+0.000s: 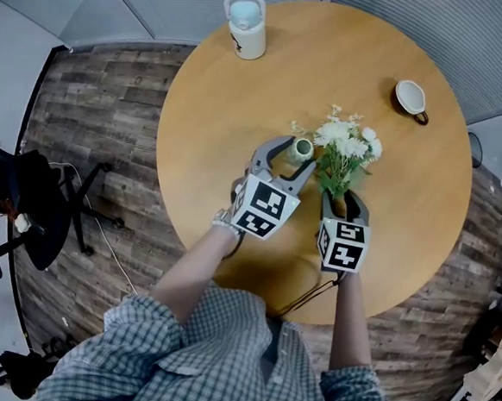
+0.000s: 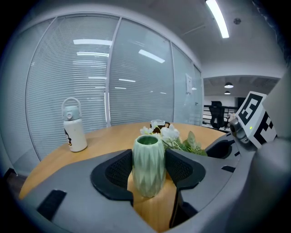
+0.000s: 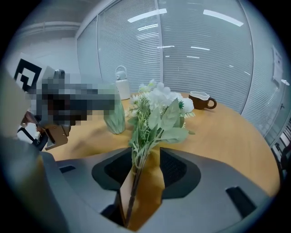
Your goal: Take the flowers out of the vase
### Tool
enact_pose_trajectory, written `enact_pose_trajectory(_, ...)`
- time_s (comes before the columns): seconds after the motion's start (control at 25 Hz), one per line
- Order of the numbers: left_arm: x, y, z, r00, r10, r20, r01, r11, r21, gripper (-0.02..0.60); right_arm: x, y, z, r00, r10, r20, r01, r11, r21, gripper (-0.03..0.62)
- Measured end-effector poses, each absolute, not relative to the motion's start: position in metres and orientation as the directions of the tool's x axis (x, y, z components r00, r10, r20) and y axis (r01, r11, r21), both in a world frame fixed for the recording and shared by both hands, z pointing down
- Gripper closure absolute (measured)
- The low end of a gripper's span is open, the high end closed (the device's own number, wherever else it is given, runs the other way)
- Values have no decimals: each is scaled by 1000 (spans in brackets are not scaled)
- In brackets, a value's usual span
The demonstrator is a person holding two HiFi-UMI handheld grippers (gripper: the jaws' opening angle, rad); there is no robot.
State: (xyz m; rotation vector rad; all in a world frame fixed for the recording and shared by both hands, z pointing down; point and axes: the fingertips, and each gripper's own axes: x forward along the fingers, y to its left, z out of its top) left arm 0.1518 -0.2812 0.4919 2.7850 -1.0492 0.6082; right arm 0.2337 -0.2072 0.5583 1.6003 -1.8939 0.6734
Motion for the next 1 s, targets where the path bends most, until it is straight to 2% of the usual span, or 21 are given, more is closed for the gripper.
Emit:
enact_pose_trajectory(0.44, 147, -275, 487, 698, -590, 407, -631, -775, -40, 344, 228, -196, 549, -149, -713, 685, -985, 164, -44, 427)
enact_pose_trajectory(1.0, 124, -248, 462, 714, -587, 381, -625, -780, -29, 347, 229, -172, 512, -85, -794, 602, -996, 72, -45, 427)
